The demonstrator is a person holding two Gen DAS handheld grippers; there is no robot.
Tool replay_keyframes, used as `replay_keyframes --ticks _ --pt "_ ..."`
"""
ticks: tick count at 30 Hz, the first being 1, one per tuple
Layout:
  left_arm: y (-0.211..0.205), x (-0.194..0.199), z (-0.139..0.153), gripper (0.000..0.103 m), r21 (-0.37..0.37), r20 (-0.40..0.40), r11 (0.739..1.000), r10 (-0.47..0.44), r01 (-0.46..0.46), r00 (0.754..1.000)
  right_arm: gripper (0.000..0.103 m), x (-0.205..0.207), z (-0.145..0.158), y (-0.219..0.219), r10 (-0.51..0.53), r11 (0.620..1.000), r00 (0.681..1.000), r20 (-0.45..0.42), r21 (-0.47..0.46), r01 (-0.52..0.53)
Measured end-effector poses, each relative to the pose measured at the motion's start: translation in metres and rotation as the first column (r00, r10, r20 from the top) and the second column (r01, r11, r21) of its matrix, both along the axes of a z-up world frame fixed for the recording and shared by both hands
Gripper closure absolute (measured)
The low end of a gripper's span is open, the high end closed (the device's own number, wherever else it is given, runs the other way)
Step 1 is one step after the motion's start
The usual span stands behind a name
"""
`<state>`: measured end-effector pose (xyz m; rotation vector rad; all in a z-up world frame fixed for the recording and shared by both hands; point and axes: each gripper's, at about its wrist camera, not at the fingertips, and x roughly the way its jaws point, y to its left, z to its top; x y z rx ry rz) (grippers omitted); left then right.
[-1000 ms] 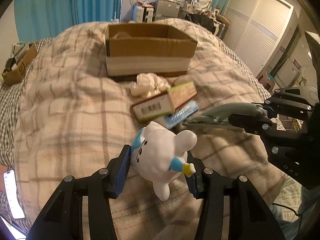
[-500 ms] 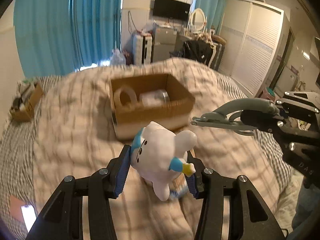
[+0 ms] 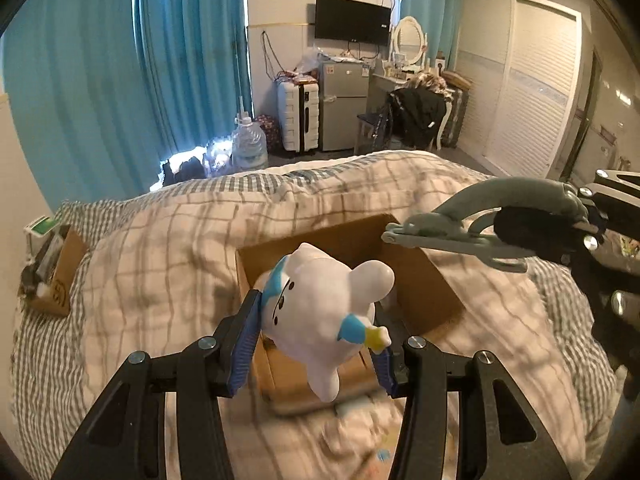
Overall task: Organize objects
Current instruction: 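Carry the plush toy and clip into the box and open both tools, then grasp the barcoded medicine box with the right tool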
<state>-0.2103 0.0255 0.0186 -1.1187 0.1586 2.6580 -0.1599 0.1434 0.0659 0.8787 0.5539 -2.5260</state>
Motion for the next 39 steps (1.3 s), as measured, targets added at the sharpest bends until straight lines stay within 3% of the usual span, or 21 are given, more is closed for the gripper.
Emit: replay_keyframes --ticks 7,15,19,20,21,23,25,30,32,39 --pt "0.006 -0.079 -0.058 0.053 -0.031 0.11 0.998 0.049 -0.046 0.993 0.094 -0.083 -0.061 -0.002 -0.073 0.997 0.994 0.083 -0.005 0.074" --pt "0.009 -0.092 -0.098 0.053 -0.036 0.157 0.998 0.049 -0.044 0.986 0.094 -0.115 -0.107 0.016 -0.129 0.991 0.982 0.14 -0.016 0.133" --pt "0.008 -0.09 -0.106 0.051 -0.009 0.192 0.999 0.047 -0.046 0.98 0.093 -0.112 -0.113 0.024 -0.144 0.987 0.976 0.166 -0.045 0.153" --pt "0.007 -0.09 -0.106 0.05 -0.002 0.2 0.999 0.043 -0.044 0.979 0.088 -0.111 -0.113 0.025 -0.148 0.986 0.975 0.168 -0.045 0.158" --pt "0.007 -0.088 -0.104 0.047 0.007 0.205 0.999 0.038 -0.041 0.978 0.082 -0.107 -0.11 0.026 -0.152 0.986 0.975 0.16 -0.048 0.161" --pt "0.004 -0.082 -0.096 0.029 0.004 0.195 0.999 0.048 -0.05 0.98 0.047 -0.1 -0.1 0.03 -0.16 0.983 0.978 0.133 -0.063 0.17" --pt "0.001 -0.073 -0.082 0.02 0.0 0.159 0.997 0.072 -0.073 0.985 0.045 -0.091 -0.083 0.034 -0.164 0.981 0.981 0.106 -0.085 0.173" --pt "-0.006 -0.046 -0.039 0.017 0.002 0.091 0.998 0.069 -0.07 0.993 0.04 -0.055 -0.041 0.037 -0.164 0.983 0.985 0.048 -0.072 0.168" --pt "-0.01 -0.033 -0.023 0.006 0.001 0.065 0.997 0.072 -0.072 0.995 0.035 -0.036 -0.024 0.038 -0.161 0.985 0.987 0.027 -0.064 0.162" --pt "-0.022 0.029 0.014 0.003 -0.027 0.008 0.998 0.048 -0.048 0.999 0.022 0.036 0.019 0.044 -0.142 0.989 0.99 -0.015 -0.046 0.141"
